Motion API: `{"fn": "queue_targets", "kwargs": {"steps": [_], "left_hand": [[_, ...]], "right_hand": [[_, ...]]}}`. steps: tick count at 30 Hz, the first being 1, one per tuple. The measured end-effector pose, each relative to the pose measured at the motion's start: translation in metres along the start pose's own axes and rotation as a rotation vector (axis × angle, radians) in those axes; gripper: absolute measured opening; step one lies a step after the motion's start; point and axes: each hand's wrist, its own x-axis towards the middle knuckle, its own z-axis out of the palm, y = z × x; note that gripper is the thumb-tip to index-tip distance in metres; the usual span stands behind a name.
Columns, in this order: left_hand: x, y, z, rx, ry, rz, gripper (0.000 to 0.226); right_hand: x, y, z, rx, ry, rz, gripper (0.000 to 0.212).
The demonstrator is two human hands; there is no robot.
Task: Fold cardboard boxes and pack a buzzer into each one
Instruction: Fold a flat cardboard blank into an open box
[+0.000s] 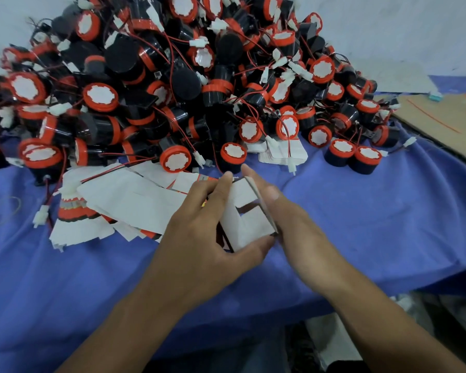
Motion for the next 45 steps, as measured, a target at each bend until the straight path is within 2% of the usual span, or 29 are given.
{"fn": "queue_targets", "kwargs": {"steps": [2,5,9,13,16,23,33,39,45], "left_hand": [[0.001,-0.001,0.002,0.013,0.025,-0.025,0.092],[0.001,0.001,0.005,0.077,0.043,0.004,0.088],[0.000,0.007,0.011,0.124,0.070,0.046,0.086],[0.001,0.007,0.014,0.188,0.086,0.086,0.082],[-0.002,0.006,0.018,0.235,0.064,0.099,0.083],[-0.003,0.004,0.019,0.299,0.048,0.138,0.081],[-0.003,0.005,0.018,0.278,0.063,0.143,0.077],[-0.003,0.004,0.017,0.268,0.074,0.136,0.076],[-0.001,0.003,0.015,0.233,0.055,0.135,0.076]], "right_hand": [[0.000,-0.002,-0.003,-0.058,-0.014,0.006,0.058],[-0.002,-0.004,-0.006,0.011,0.003,0.011,0.061],[-0.004,-0.011,-0.007,-0.059,-0.002,-0.057,0.044],[-0.006,-0.012,-0.013,-0.228,0.012,-0.065,0.060],[-0.007,-0.012,-0.013,-0.384,0.021,-0.161,0.045],[-0.008,-0.009,-0.014,-0.495,0.022,-0.231,0.046],[-0.007,-0.001,-0.016,-0.438,-0.026,-0.206,0.038],[-0.006,0.000,-0.015,-0.396,-0.040,-0.212,0.043],[-0.008,0.002,-0.022,-0.371,-0.096,-0.138,0.045]]}}
